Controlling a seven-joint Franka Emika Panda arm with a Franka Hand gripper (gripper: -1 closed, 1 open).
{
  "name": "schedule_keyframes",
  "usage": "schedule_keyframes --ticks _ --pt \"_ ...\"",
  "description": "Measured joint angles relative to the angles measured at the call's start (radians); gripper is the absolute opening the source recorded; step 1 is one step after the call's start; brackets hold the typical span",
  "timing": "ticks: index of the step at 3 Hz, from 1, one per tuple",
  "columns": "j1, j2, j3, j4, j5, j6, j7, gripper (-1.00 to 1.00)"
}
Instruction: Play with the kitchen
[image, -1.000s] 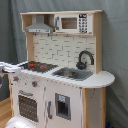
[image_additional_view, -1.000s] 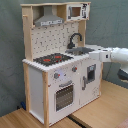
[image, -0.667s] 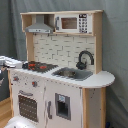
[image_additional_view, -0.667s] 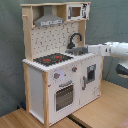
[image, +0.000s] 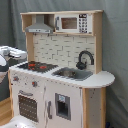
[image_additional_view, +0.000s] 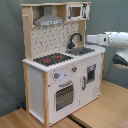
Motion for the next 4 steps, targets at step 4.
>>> schedule_keyframes --ticks 4 --pt "-0.23 0.21 -0.047 0.201 0.0 0.078 -0.171 1.0"
